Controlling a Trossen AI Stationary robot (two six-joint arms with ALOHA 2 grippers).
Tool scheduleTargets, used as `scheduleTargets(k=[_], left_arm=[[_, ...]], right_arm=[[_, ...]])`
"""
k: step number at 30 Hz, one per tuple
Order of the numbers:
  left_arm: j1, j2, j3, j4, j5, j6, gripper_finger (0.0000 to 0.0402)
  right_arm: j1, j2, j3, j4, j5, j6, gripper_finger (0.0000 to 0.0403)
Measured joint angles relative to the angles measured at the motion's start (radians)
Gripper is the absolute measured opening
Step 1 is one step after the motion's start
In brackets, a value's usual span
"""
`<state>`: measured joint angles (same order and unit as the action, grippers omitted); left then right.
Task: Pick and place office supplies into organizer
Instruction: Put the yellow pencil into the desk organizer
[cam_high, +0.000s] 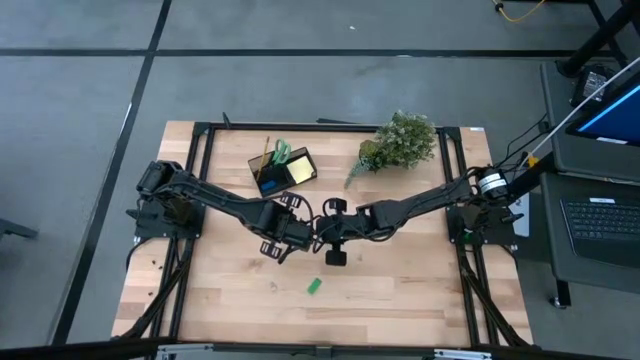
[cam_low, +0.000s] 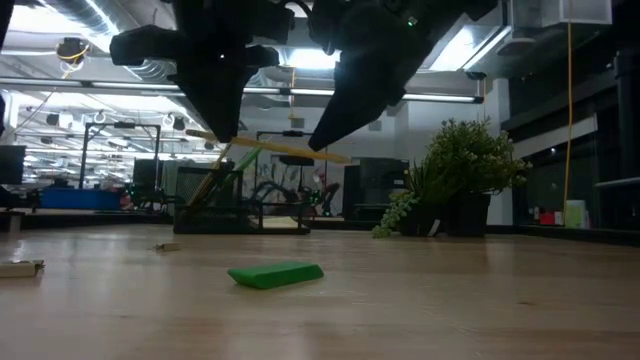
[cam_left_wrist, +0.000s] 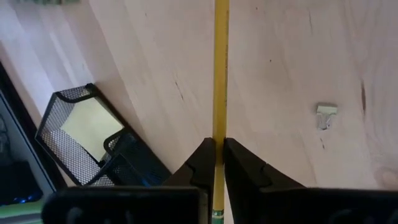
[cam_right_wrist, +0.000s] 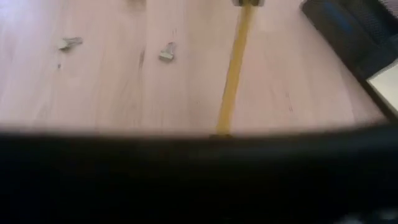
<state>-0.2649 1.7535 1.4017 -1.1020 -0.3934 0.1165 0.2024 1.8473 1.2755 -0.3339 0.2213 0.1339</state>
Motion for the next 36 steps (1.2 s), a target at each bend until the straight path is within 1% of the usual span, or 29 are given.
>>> scheduleTargets(k=[6,10,16,23,27,31,36], left_arm=[[0.0,0.0,0.0,0.0,0.0,0.003,0.002],[0.0,0.0,0.0,0.0,0.0,0.004,0.002],[-0.002,-0.003,0.002,0.002,-0.001,0.003,0.002],[-0.002,-0.004,0.003,0.006,-0.002,0.003,0.002],[-0.002,-0.005,0.003,0.006,-0.002,0.002,0.002],[-0.002,-0.005,0.003,0.005,-0.002,0.002,0.002],[-0.001,-0.004,0.003,0.002,-0.002,0.002,0.002]], right_arm=[[0.001,0.0,0.0,-0.028,-0.006,-0.005,0.0004],[0.001,0.0,-0.001,-0.019,-0.019,-0.006,0.0012],[0.001,0.002,-0.004,0.049,-0.021,-0.019,0.0044],[0.0,0.003,-0.005,0.079,-0.021,-0.033,0.0108],[0.0,0.003,-0.005,0.081,-0.022,0.007,0.0137],[0.0,0.003,-0.004,0.067,-0.024,0.013,0.0151],[0.0,0.002,-0.003,0.049,-0.024,0.013,0.0154]])
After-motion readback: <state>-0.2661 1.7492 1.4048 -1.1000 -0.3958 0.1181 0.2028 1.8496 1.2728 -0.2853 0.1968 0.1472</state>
